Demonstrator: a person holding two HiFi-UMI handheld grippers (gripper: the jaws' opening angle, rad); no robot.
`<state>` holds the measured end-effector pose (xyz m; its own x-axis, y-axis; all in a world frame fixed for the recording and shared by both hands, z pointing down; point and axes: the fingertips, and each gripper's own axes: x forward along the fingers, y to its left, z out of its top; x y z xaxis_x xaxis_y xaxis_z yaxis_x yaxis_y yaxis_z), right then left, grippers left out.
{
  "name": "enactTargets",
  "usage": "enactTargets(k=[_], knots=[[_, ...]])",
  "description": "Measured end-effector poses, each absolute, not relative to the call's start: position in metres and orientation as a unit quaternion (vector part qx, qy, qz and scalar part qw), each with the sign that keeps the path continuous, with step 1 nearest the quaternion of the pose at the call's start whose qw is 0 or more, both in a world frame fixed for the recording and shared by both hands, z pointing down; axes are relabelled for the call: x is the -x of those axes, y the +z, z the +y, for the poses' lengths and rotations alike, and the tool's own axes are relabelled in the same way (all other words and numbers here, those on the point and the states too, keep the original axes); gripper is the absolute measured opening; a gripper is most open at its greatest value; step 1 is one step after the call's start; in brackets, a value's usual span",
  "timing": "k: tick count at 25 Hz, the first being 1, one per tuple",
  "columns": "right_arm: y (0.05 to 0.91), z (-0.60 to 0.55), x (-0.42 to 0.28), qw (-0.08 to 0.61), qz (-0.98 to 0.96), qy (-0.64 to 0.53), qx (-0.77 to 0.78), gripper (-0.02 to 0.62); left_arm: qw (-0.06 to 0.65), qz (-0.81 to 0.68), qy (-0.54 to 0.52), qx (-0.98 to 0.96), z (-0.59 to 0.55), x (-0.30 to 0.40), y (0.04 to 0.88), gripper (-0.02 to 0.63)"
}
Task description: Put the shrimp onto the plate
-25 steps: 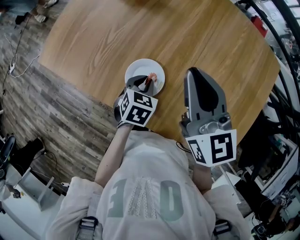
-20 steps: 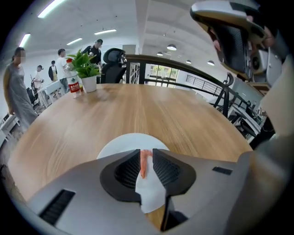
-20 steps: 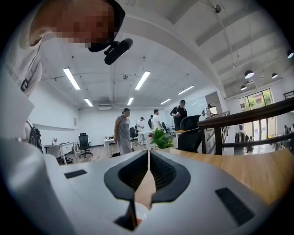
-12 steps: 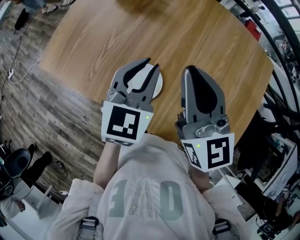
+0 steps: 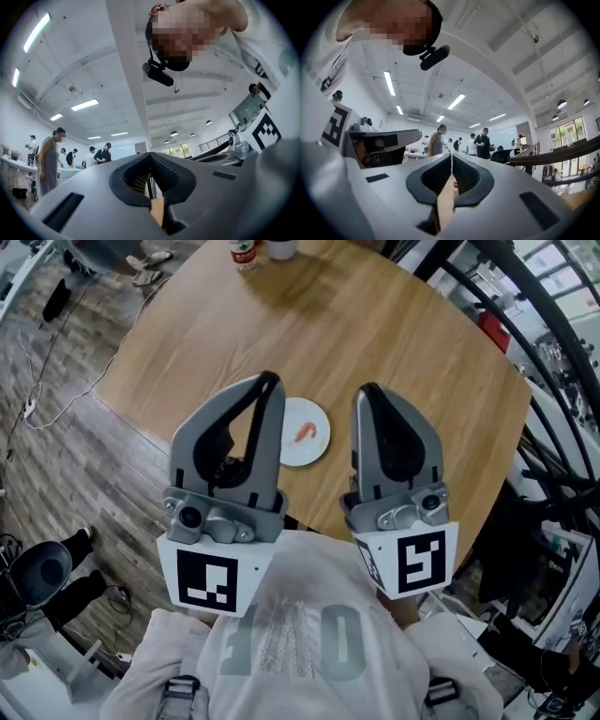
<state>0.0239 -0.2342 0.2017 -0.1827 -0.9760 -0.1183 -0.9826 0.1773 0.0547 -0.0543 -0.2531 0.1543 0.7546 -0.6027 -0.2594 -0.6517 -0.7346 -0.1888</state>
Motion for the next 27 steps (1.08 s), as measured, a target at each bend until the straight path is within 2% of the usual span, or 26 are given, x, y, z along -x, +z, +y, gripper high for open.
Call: enactTargets(k=[27], knots=[[0.193,-0.227,0.012,-0.011,0.777,0.100,0.621,0.025,0.130,0.378,0.094,0.912,-0.250,0.091,0.156,0.009]])
